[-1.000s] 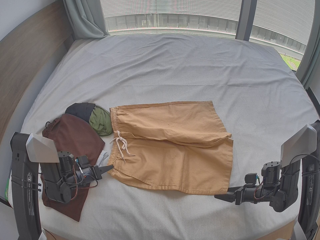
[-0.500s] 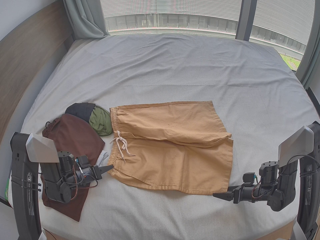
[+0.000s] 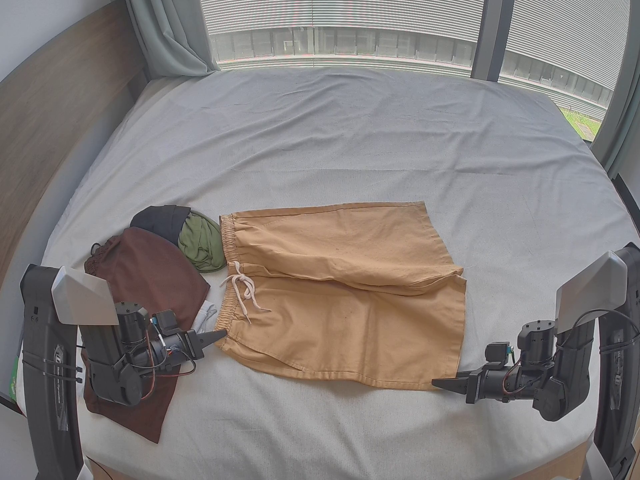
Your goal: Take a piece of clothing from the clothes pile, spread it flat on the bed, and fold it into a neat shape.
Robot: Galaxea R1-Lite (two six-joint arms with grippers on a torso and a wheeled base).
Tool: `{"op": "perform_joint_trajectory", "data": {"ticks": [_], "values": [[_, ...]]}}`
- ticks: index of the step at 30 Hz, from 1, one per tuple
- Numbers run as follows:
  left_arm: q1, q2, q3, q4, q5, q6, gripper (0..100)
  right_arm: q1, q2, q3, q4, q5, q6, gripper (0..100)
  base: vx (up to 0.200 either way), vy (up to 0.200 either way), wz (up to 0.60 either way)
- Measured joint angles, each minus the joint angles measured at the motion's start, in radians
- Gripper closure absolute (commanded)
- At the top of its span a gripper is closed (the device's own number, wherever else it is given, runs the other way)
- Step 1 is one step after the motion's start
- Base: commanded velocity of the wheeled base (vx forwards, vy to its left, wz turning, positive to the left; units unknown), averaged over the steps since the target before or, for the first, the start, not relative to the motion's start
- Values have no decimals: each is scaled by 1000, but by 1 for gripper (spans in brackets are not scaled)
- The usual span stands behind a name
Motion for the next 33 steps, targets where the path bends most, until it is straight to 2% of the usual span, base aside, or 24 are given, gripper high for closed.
{"op": "perform_joint_trajectory", "data": {"ticks": [17, 21, 28, 33], "values": [[7, -15, 45, -1, -5, 19, 100, -9, -12, 40, 0, 0, -6, 100, 0, 0, 0], [15, -43, 103, -1, -53, 41, 100, -14, -27, 70, 0, 0, -16, 100, 0, 0, 0], [60, -104, 204, -1, -189, 99, 100, -19, -40, 120, 0, -1, -79, 100, 0, 0, 0], [87, -128, 248, 0, -225, 159, 100, -19, -40, 149, 0, 0, -118, 100, 0, 0, 0]]}}
